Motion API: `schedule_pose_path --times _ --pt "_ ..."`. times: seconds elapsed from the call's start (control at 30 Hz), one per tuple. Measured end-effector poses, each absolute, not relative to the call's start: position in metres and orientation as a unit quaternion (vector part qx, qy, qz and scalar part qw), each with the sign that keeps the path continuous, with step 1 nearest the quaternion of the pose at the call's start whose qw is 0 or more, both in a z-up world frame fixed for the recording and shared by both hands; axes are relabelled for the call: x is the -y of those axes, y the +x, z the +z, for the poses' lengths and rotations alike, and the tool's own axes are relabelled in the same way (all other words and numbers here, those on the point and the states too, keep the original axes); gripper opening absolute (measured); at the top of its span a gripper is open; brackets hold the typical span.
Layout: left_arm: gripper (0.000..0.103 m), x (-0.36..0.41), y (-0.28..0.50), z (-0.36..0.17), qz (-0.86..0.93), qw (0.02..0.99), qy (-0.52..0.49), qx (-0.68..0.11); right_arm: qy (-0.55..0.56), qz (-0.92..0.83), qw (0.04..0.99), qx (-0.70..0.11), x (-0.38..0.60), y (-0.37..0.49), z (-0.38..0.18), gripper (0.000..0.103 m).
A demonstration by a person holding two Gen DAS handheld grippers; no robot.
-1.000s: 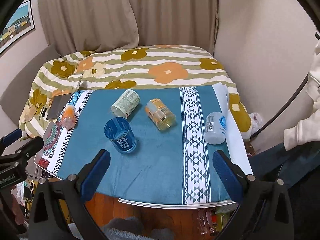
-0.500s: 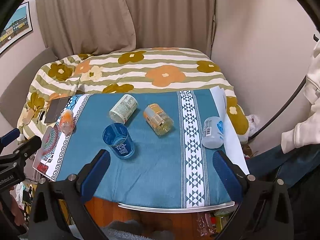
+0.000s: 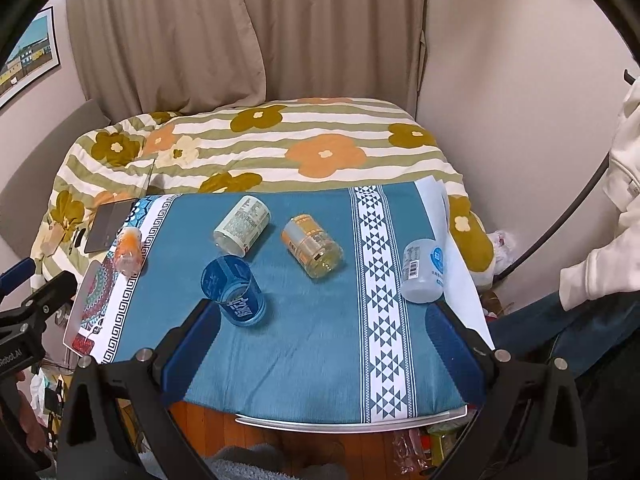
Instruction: Flip cup upright
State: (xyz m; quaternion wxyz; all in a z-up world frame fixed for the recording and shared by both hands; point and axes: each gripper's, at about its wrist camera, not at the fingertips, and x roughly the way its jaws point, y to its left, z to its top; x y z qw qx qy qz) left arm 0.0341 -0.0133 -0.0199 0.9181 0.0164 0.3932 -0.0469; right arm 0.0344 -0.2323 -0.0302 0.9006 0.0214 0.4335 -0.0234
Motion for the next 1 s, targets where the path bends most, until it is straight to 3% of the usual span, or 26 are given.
schedule_pose_path --times 1.0 --pt "0.103 0.006 0.036 -0.015 -0.03 0.927 0.016 -0.375 0.009 -0.012 0.903 -0.43 0.216 0.041 -0.03 0.102"
